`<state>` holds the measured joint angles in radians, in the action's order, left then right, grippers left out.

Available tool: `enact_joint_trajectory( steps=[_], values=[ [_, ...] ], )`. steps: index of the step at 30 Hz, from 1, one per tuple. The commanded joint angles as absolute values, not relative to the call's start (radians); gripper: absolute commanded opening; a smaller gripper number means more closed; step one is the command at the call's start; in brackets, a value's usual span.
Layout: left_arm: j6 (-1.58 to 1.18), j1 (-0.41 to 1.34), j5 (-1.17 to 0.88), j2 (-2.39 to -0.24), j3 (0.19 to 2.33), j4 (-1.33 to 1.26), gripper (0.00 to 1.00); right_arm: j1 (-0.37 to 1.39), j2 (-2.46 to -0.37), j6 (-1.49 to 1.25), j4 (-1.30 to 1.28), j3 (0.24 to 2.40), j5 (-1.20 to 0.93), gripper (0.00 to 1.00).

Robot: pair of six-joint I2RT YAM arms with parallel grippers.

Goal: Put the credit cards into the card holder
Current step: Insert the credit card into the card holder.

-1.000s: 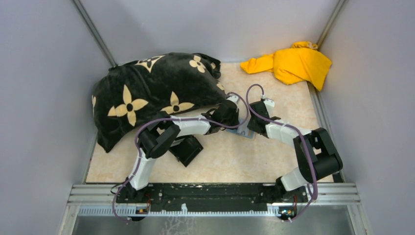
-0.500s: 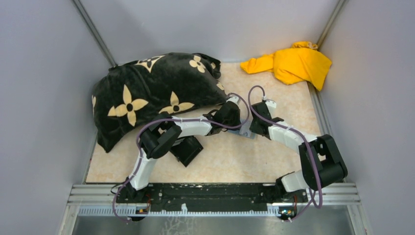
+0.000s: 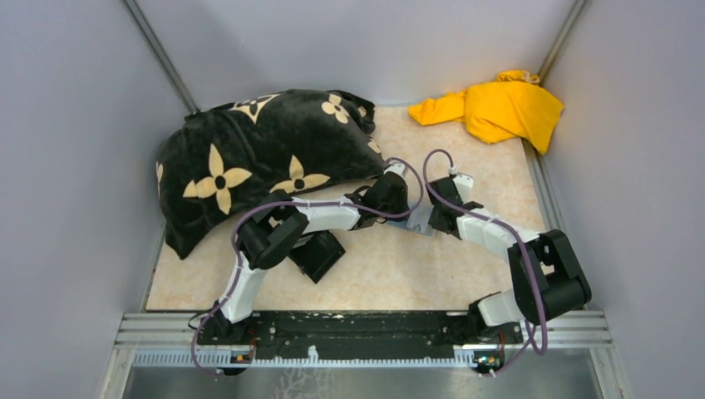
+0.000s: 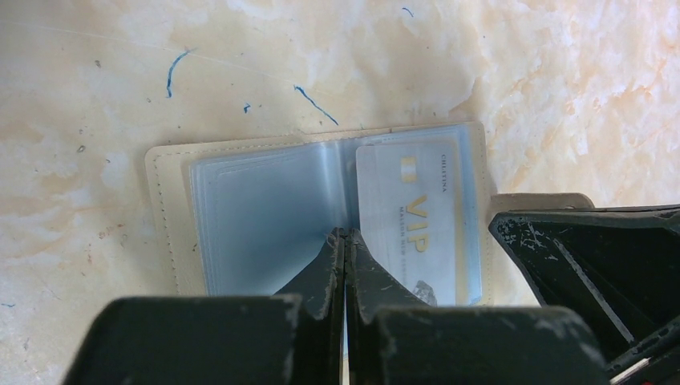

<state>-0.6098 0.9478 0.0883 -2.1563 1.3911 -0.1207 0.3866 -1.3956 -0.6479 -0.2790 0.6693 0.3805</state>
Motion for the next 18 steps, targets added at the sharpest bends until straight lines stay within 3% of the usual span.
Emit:
enact_joint_trajectory(
  steps=[1, 18],
  values=[
    [-0.614, 0.962, 0.072, -2.206, 1.392, -0.030, 0.00, 0.372, -1.369, -0.648, -0.271, 0.660, 0.417, 0.10],
    [-0.612, 0.963, 0.058, -2.197, 1.396, -0.017, 0.00, 0.360, -1.425, -0.644, -0.234, 0.644, 0.373, 0.10]
  ],
)
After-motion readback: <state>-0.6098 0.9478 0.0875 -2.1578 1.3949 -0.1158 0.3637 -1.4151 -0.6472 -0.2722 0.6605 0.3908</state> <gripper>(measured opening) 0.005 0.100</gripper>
